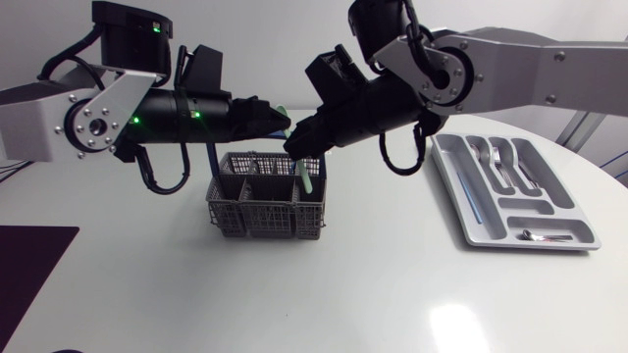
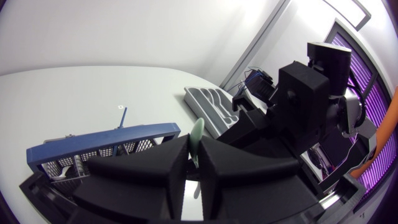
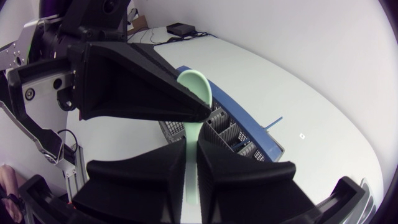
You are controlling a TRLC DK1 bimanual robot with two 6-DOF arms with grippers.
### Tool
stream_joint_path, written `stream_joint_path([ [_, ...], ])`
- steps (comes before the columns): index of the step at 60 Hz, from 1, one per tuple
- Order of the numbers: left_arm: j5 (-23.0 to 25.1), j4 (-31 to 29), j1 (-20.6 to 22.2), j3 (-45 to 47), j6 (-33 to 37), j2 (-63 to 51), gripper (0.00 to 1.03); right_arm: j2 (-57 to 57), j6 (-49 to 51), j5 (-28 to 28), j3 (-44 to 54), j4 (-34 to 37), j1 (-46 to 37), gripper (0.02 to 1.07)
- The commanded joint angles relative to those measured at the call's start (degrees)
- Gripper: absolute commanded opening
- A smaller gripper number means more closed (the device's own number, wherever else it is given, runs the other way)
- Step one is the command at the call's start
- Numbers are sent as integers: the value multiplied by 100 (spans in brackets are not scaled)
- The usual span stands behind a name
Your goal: Unload the cutlery basket into the drawer organizer.
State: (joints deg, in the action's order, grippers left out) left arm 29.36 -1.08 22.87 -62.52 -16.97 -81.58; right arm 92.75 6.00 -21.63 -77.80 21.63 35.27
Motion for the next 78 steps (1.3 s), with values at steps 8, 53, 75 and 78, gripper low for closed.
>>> stream_joint_path([
  [8, 228, -59, -55, -129, -61, 178, 40, -90, 200, -52, 397, 52, 51, 11],
  [53, -80, -1210, -1663, -137, 1346, 863, 54, -1760, 4876, -826, 2129, 2346, -3544, 11],
  [75, -221, -1518, -1865, 161, 1996, 881, 54, -591, 8022, -869, 1452, 3084, -6163, 11],
  [78, -291, -1553, -1830, 214, 2084, 898, 54, -310, 8365, -834, 1285, 3084, -6436, 11],
])
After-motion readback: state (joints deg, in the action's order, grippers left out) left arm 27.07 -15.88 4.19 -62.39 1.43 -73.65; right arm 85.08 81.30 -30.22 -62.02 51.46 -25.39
